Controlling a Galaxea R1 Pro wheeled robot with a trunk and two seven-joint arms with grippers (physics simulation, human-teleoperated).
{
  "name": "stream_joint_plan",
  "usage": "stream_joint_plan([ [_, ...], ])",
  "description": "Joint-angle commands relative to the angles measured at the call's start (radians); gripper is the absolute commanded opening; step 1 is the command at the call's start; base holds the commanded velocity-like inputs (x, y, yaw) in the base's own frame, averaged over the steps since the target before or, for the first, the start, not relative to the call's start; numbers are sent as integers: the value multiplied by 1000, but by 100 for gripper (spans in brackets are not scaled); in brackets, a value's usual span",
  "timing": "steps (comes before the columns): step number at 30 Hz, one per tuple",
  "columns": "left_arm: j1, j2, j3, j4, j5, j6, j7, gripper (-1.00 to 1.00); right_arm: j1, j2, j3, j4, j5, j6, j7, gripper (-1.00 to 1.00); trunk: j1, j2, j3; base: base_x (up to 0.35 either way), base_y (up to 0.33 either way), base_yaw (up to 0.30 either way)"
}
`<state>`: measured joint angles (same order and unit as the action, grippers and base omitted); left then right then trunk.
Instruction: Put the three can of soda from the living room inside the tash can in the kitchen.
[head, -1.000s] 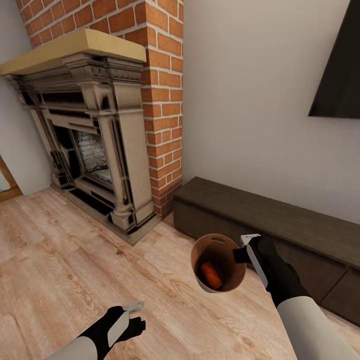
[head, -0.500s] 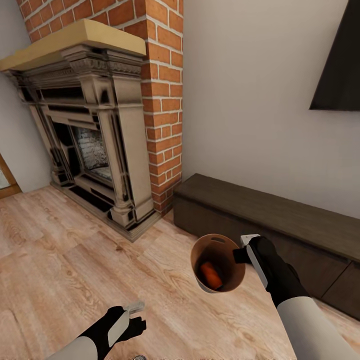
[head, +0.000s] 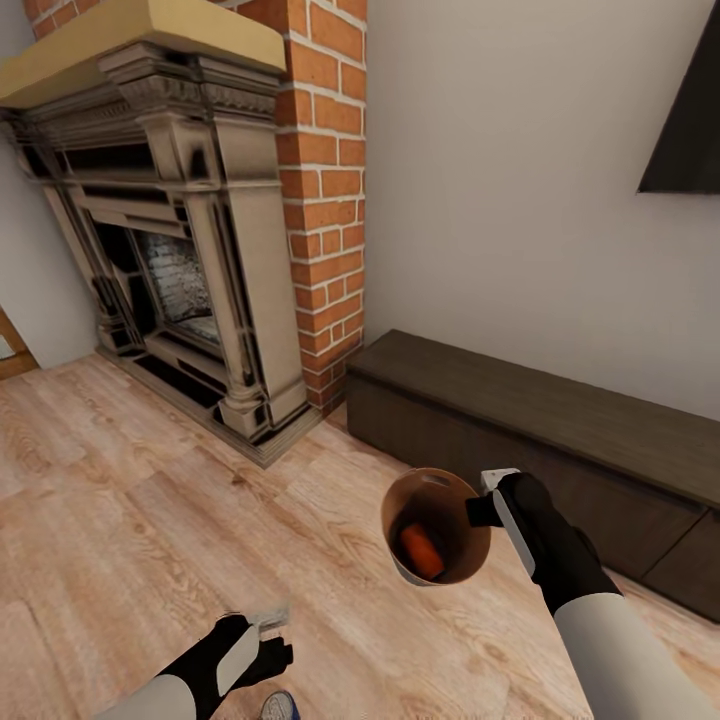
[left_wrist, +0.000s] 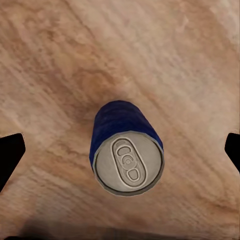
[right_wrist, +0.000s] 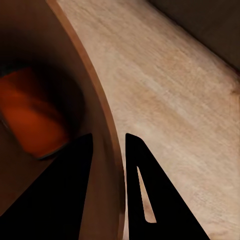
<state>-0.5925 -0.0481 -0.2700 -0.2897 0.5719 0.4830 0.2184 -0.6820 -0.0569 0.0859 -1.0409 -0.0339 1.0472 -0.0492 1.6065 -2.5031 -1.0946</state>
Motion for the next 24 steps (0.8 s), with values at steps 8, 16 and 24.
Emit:
stream_joint_plan([
  [8,0,-5,0,33,2,-1,-1,100,-1,0,-1,-1,-14,0,3,-100,3,-2,-27,0,0,0],
  [16,0,-12,-1,36,2,-21,-1,100,-1,0,0,-1,-14,0,3,-100,3,-2,-27,0,0,0],
  [24,0,-34,-2,37,-3,-61,-1,100,-1,0,0,-1,-14,0,3,-100,3,-2,-27,0,0,0],
])
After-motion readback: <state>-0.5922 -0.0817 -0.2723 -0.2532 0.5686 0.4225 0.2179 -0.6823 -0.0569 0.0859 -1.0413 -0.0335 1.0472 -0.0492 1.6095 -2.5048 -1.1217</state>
